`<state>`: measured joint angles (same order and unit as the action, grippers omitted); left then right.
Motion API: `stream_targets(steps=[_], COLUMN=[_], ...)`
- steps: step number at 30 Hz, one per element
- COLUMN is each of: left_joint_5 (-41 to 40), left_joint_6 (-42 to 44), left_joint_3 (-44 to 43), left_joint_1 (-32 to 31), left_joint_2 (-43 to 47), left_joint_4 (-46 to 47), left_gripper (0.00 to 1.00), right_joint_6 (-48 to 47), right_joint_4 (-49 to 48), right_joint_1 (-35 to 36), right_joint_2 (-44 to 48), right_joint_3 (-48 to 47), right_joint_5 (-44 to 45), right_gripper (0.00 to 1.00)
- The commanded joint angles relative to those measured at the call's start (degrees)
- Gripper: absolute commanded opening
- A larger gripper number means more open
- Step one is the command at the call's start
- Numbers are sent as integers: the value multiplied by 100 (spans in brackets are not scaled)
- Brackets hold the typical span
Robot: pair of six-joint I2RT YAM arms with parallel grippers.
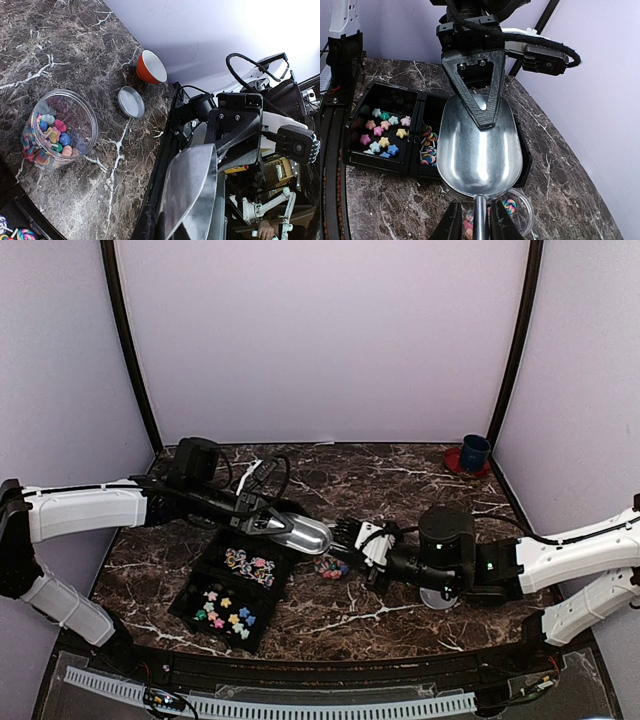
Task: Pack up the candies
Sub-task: Pass from the left arm to the right
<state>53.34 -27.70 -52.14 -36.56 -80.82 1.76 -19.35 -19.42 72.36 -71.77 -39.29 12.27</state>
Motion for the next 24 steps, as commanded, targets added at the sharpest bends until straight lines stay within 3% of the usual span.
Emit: stream_targets(steps=[1, 15, 18, 24], left_joint_5=[221, 224, 226, 223], left_joint_6=[-75, -130, -136, -125], left_joint_3=[62, 118, 118, 121], left_joint_1=[-9, -17, -18, -18], left_joint_2=[178, 146, 145, 145], left_joint_4=[295, 386, 390, 386], left_gripper=[0, 0, 0, 0], right_joint_6=[18, 188, 254, 296], right_joint_4=[-640, -839, -912, -940], right_joint_1=[-15, -44, -44, -49], right_joint_2=[67, -51, -63, -35], right_joint_3=[91, 129, 148, 138], right_joint_5=[-149, -501, -536, -576], right_gripper=[17, 10, 18, 21])
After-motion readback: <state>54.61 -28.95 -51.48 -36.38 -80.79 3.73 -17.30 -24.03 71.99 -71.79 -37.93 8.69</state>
